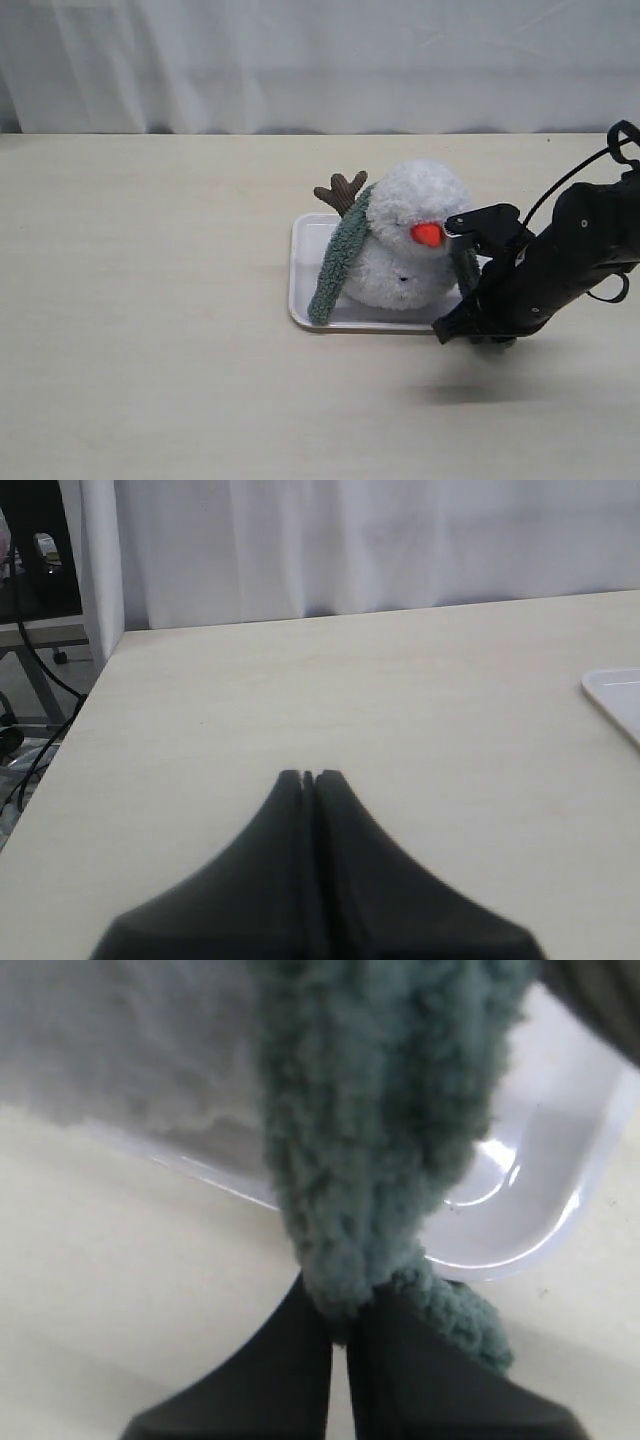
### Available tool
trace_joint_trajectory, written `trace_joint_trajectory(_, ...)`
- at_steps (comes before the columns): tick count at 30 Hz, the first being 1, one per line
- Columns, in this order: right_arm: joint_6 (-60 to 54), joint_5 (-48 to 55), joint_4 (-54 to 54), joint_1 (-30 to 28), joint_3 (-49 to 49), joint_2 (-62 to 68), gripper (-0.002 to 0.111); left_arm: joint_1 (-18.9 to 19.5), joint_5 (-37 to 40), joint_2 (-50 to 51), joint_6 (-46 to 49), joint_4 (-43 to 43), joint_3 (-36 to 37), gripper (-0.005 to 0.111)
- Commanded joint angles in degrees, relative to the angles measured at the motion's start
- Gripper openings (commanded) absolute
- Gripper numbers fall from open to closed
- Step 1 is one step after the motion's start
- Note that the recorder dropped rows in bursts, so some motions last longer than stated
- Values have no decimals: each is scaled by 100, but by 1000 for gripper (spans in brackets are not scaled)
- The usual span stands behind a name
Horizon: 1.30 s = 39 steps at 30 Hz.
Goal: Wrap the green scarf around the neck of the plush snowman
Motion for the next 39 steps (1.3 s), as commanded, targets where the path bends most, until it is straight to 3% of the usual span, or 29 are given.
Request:
trace_joint_trajectory(1, -74, -96, 24, -22, 22, -163, 4, 24, -61, -15, -37, -9, 19, 0)
trace_joint_trajectory(4, -74, -96, 69, -22, 22, -351, 5, 24, -61, -15, -37, -9, 19, 0)
trace_joint_trajectory(12, -643, 185, 835, -22, 22, -1085, 27, 24, -61, -15, -37, -9, 19, 0)
trace_joint_trajectory(19, -1727, 684, 2169, -22, 22, -1638, 42, 24, -61, -15, -37, -9, 19, 0)
trace_joint_trajectory(24, -2506, 1384, 3203, -22, 22, -1705, 44, 24, -61, -15, -37, -9, 19, 0)
trace_joint_trajectory(32, -2668, 2323, 3502, -22, 22, -1668, 44, 24, -61, -15, -37, -9, 19, 0)
trace_joint_trajectory(36, -3287, 2355, 4321, -12, 22, -1668, 44, 24, -61, -15, -37, -9, 19, 0)
trace_joint_trajectory(39, -3402, 1758, 4506, 381, 22, -1668, 44, 24, -61, -15, -37, -9, 19, 0)
